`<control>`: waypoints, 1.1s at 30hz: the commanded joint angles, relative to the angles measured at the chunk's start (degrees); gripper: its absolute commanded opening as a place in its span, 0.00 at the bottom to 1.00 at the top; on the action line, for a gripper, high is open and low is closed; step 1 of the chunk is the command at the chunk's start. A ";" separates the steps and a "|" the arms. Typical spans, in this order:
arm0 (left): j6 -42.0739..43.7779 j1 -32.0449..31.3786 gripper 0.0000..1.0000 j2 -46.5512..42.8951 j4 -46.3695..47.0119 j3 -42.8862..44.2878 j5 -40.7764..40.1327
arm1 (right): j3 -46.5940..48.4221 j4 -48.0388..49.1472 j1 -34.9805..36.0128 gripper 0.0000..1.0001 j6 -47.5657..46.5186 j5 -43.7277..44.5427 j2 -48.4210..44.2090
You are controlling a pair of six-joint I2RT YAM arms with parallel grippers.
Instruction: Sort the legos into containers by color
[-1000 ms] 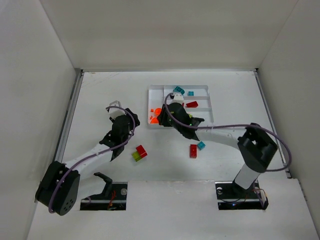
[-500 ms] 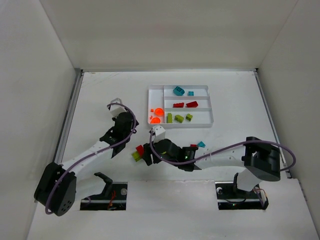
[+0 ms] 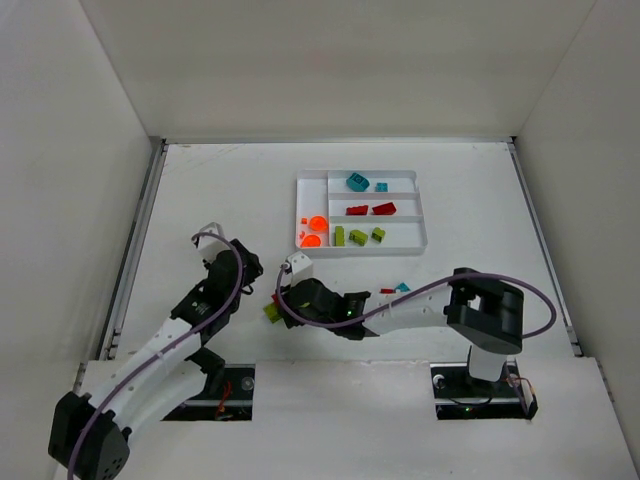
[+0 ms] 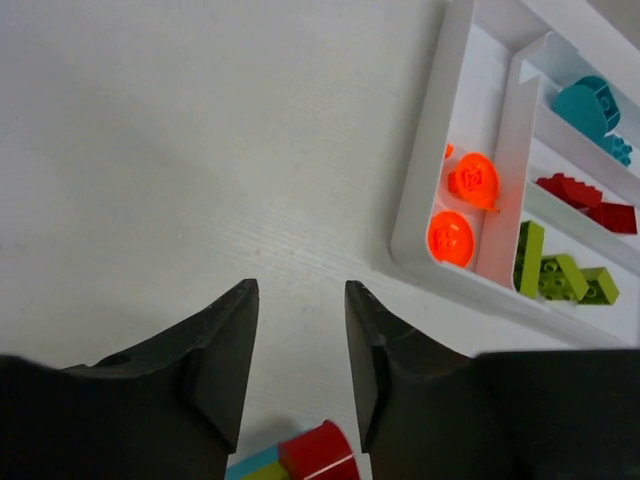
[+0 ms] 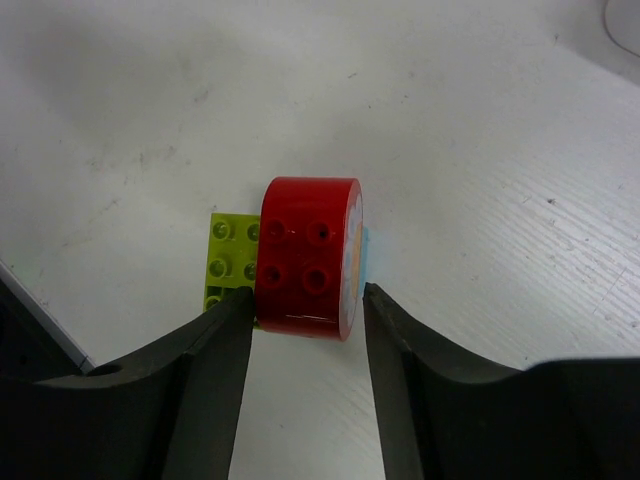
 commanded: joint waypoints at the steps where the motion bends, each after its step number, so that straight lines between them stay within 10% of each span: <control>1: -2.04 0.73 0.39 -5.69 -6.68 -2.80 1.53 | 2.27 2.75 0.26 0.52 -0.12 0.96 0.33; 6: -1.16 0.99 0.45 -11.94 -10.02 -4.82 2.59 | 3.23 2.31 0.00 0.52 0.15 0.87 2.18; 12: -1.24 -0.06 0.54 -16.08 -10.29 -6.32 5.23 | 2.10 2.49 0.00 0.29 1.29 3.67 -0.27; 33: -9.94 -14.30 0.66 -7.47 11.41 -5.35 9.62 | -11.62 2.66 -13.62 0.29 7.17 1.66 -20.67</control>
